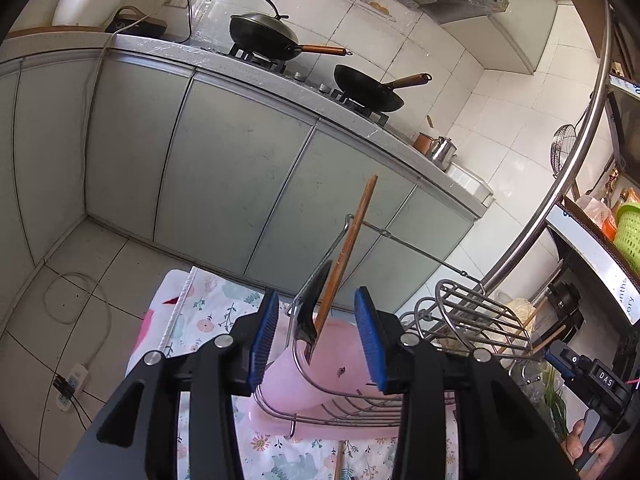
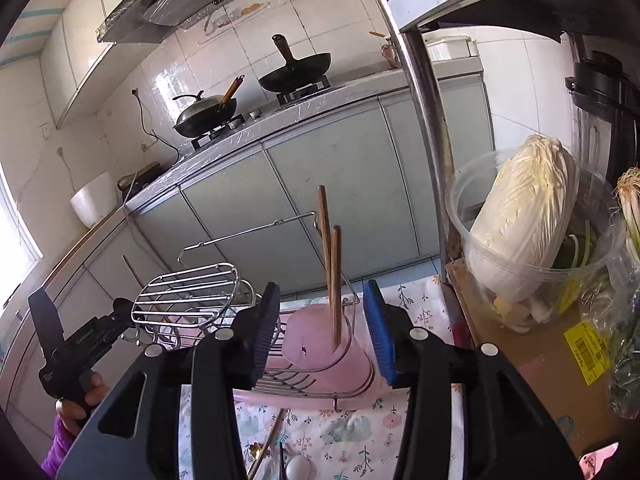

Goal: Organize utensils
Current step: 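Carry the black spoon into the pink cup with the left tool while the right tool drops its chopstick in, then grasp the gold flower-handled spoon with the left tool while the right tool grasps a wooden chopstick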

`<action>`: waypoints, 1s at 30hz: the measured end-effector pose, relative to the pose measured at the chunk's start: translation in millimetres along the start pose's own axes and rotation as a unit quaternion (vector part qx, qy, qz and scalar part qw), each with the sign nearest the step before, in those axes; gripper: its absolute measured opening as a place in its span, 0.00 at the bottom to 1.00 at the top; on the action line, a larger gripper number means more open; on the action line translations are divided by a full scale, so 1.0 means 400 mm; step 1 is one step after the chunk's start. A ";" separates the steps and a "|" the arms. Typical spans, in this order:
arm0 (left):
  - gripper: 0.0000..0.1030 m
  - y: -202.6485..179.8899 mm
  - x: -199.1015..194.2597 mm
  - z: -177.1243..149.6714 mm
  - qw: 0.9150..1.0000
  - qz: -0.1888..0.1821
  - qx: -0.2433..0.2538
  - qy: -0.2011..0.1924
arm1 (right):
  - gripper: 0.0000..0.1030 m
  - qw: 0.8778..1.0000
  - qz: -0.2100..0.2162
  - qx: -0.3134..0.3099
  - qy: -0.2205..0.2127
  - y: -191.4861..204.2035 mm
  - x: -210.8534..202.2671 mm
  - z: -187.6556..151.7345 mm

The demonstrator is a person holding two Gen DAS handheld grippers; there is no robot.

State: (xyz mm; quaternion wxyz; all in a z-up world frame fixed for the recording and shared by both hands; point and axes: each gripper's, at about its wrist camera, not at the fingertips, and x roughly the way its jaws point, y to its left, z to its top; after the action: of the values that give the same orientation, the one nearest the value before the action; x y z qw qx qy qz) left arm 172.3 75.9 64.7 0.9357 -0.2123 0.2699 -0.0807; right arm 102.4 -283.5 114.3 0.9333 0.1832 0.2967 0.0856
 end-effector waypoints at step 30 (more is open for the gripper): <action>0.14 -0.025 0.084 -0.468 0.933 0.023 0.112 0.342 | 0.41 0.983 0.043 0.024 0.176 0.006 0.063 -0.414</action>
State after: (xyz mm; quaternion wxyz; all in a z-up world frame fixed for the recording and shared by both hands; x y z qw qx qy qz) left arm 99.3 -8.2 -89.9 0.8062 -0.0591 0.5674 -0.1571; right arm 25.7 -226.2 -23.0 0.8573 0.2005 0.4501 0.1492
